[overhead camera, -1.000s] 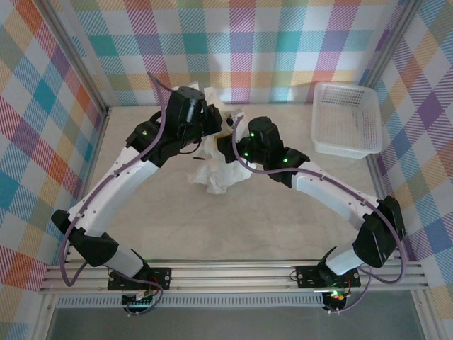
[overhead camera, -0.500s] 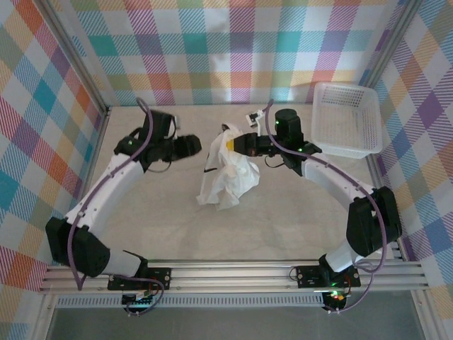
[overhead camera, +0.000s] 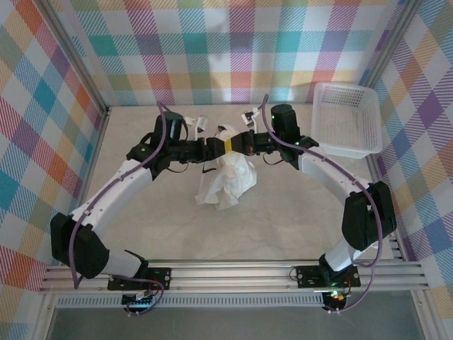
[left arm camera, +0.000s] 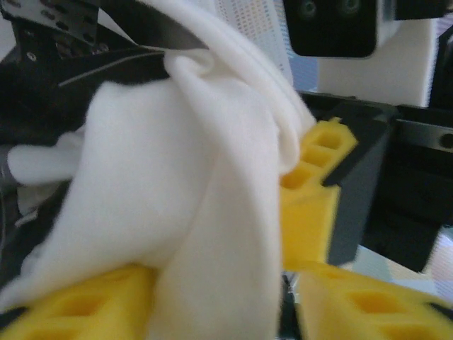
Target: Fold the inside-out t-shirt
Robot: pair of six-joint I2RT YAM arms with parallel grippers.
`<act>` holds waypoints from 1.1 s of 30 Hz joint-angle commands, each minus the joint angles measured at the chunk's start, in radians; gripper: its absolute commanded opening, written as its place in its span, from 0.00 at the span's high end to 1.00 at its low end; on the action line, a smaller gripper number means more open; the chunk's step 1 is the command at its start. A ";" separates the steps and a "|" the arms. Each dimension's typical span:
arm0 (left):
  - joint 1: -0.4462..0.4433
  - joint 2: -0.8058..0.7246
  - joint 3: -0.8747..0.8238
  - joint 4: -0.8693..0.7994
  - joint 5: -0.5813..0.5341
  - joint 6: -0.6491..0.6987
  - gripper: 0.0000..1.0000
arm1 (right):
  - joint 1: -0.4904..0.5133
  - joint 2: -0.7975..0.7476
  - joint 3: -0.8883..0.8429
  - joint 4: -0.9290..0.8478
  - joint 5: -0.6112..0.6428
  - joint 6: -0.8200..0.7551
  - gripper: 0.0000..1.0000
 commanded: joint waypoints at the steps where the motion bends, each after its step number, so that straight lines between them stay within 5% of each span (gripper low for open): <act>1: -0.003 0.026 0.039 -0.024 -0.075 0.018 0.87 | -0.002 -0.011 0.037 -0.023 -0.021 -0.006 0.96; 2: 0.001 0.020 0.047 -0.067 -0.132 0.024 1.00 | -0.010 -0.016 0.038 -0.043 0.000 -0.008 0.89; 3: 0.011 0.007 0.048 -0.107 -0.195 0.024 1.00 | -0.024 -0.025 0.030 -0.058 0.026 -0.004 0.85; 7: 0.111 -0.084 -0.058 -0.070 -0.192 -0.053 1.00 | -0.102 -0.076 -0.098 0.074 0.021 0.072 1.00; 16: 0.270 -0.145 -0.176 -0.196 -0.300 -0.039 1.00 | -0.172 -0.109 -0.176 0.168 -0.074 0.160 0.95; 26: 0.310 -0.132 -0.216 -0.127 -0.218 -0.042 1.00 | -0.171 -0.074 -0.156 0.170 -0.133 0.184 0.82; 29: 0.310 -0.132 -0.215 -0.124 -0.210 -0.039 1.00 | -0.169 -0.081 -0.159 0.161 -0.136 0.167 1.00; 33: 0.310 -0.131 -0.203 -0.153 -0.240 -0.025 1.00 | -0.170 -0.096 -0.163 0.146 -0.122 0.136 1.00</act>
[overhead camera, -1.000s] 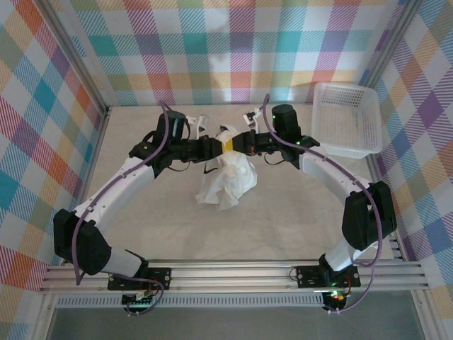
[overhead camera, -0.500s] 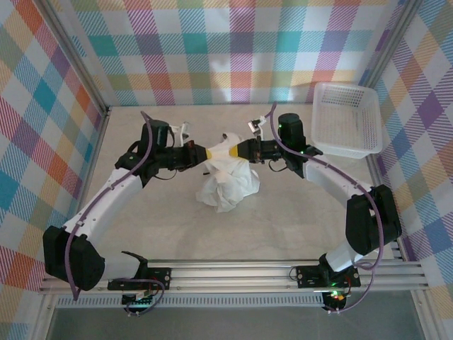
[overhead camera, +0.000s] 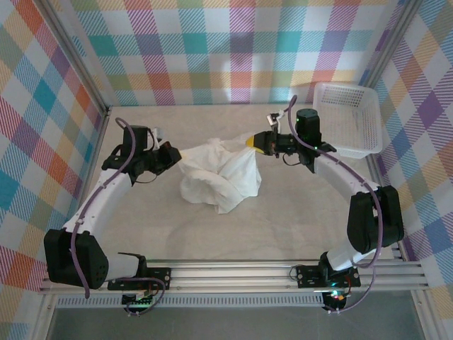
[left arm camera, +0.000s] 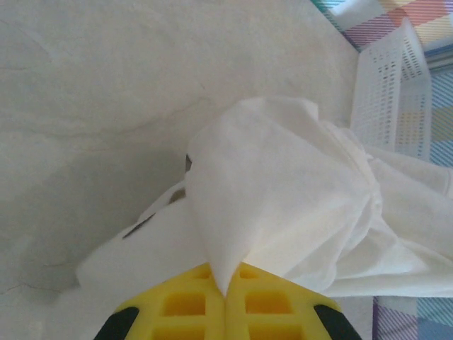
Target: Fold the inside-out t-shirt
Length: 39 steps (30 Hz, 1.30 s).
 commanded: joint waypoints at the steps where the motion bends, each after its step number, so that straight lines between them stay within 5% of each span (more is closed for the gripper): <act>1: -0.004 -0.017 0.011 -0.055 -0.066 0.020 1.00 | 0.011 -0.051 -0.002 0.009 -0.007 -0.049 1.00; 5: -0.004 -0.033 0.024 -0.174 -0.288 0.060 0.97 | 0.006 -0.087 -0.017 0.019 0.026 -0.082 1.00; 7: -0.003 -0.024 0.022 -0.269 -0.472 0.082 0.82 | 0.001 -0.108 -0.033 0.047 0.044 -0.078 1.00; 9: -0.001 -0.001 0.010 -0.322 -0.517 0.106 0.69 | -0.001 -0.118 -0.045 0.042 0.053 -0.090 1.00; 14: -0.004 -0.032 -0.029 -0.271 -0.312 0.102 0.50 | 0.000 -0.096 -0.053 -0.036 0.004 -0.145 1.00; 19: -0.114 0.015 -0.037 0.119 0.172 -0.085 0.37 | 0.034 -0.063 -0.039 -0.016 -0.080 -0.166 1.00; 25: -0.301 0.286 0.253 -0.027 0.022 -0.104 0.08 | 0.077 -0.043 0.004 -0.016 -0.129 -0.187 1.00; 28: -0.331 0.414 0.333 -0.004 0.054 -0.134 0.06 | 0.085 -0.046 0.013 -0.026 -0.137 -0.195 1.00; 31: -0.376 0.526 0.414 -0.091 0.073 -0.078 0.17 | 0.085 -0.067 0.025 -0.088 -0.094 -0.236 1.00; 37: -0.333 0.490 0.262 -0.125 -0.036 -0.080 0.98 | 0.084 -0.140 -0.024 -0.164 0.028 -0.321 1.00; 39: -0.301 0.430 0.212 -0.094 -0.043 -0.096 1.00 | 0.084 -0.176 -0.079 -0.175 0.100 -0.347 1.00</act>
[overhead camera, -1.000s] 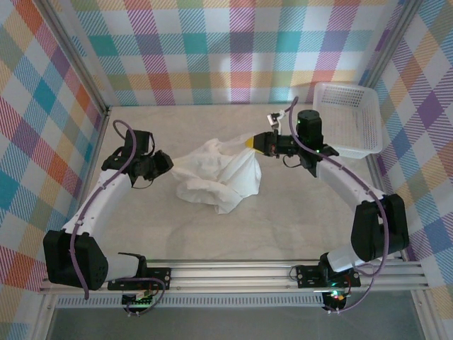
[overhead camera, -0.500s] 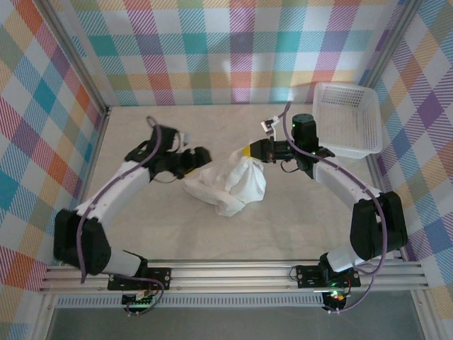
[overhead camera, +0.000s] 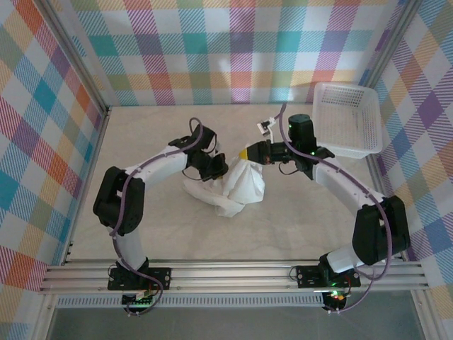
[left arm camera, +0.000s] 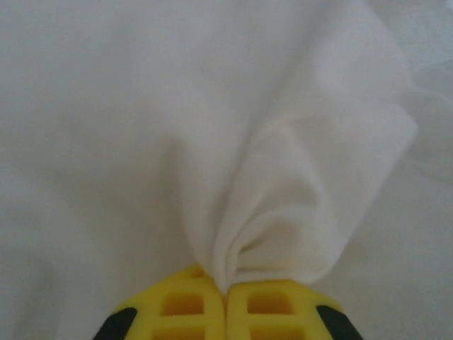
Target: Fold the inside-out t-shirt
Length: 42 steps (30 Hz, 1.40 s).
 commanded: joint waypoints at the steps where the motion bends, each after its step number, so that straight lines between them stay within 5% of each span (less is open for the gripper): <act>1: 0.066 -0.122 -0.065 -0.022 -0.055 -0.015 1.00 | 0.000 -0.104 -0.090 -0.020 0.132 -0.098 1.00; 8: 0.107 -0.298 -0.015 0.008 -0.041 0.014 1.00 | 0.092 -0.279 -0.560 0.196 0.515 -0.157 0.92; 15: 0.081 -0.357 -0.053 0.052 0.044 0.122 1.00 | 0.135 -0.295 -0.399 -0.008 0.629 -0.296 0.44; 19: 0.057 -0.384 -0.078 -0.007 0.005 0.193 1.00 | 0.137 -0.265 -0.301 0.006 0.607 -0.448 0.27; 31: 0.008 -0.515 -0.199 -0.001 -0.001 0.316 1.00 | 0.168 0.050 0.001 -0.149 0.236 -0.690 0.16; 42: 0.007 -0.624 -0.196 0.107 -0.049 0.310 1.00 | 0.370 0.201 0.053 -0.206 0.391 -0.696 0.19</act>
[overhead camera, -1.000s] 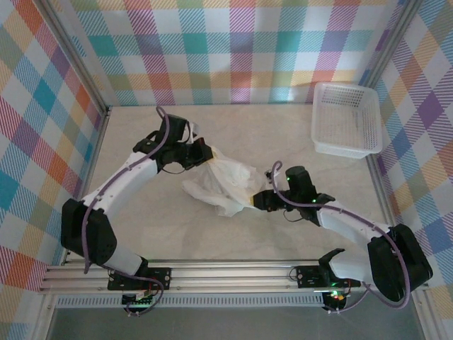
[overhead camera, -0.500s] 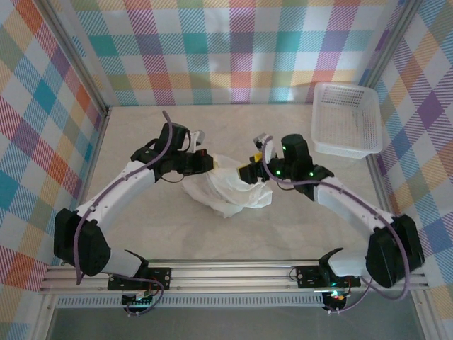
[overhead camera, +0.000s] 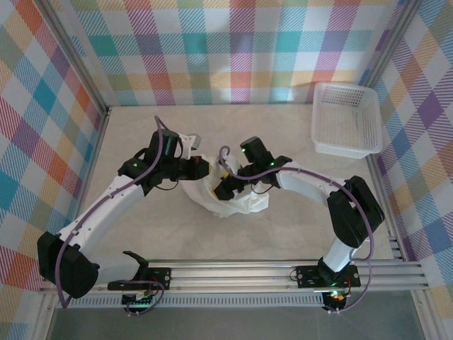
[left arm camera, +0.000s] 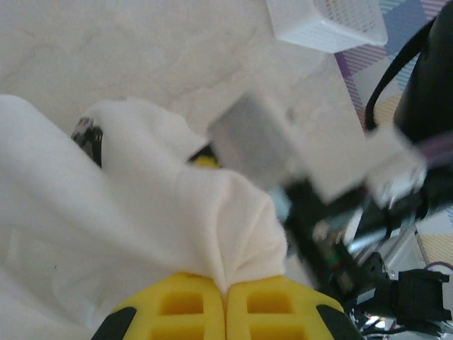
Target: Fold the inside-out t-shirt
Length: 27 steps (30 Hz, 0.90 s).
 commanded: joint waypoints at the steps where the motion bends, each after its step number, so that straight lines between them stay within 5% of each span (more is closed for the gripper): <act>1: -0.006 -0.046 0.013 0.096 -0.016 0.012 1.00 | 0.035 -0.030 -0.011 -0.017 0.062 -0.043 0.20; 8: -0.007 -0.031 0.019 0.066 -0.045 0.025 1.00 | 0.011 -0.119 -0.029 0.044 0.251 0.039 0.52; 12: -0.007 -0.052 0.020 0.036 -0.120 0.032 1.00 | -0.028 -0.204 -0.115 0.145 0.295 0.084 0.88; 14: -0.007 -0.050 0.022 0.028 -0.126 0.042 1.00 | -0.020 -0.214 -0.125 0.137 0.171 0.030 0.78; 16: -0.005 -0.034 0.026 0.009 -0.123 0.058 1.00 | 0.003 -0.202 -0.083 0.037 0.037 -0.045 0.44; 18: -0.007 -0.016 0.026 -0.021 -0.130 0.090 1.00 | 0.005 -0.204 -0.061 -0.001 0.012 -0.024 0.32; 21: -0.007 -0.016 -0.003 -0.051 -0.173 0.136 1.00 | -0.028 -0.234 -0.058 0.053 0.095 0.078 0.29; 27: -0.007 -0.048 -0.032 0.000 -0.070 0.135 1.00 | -0.052 -0.171 -0.013 0.159 0.228 0.089 0.30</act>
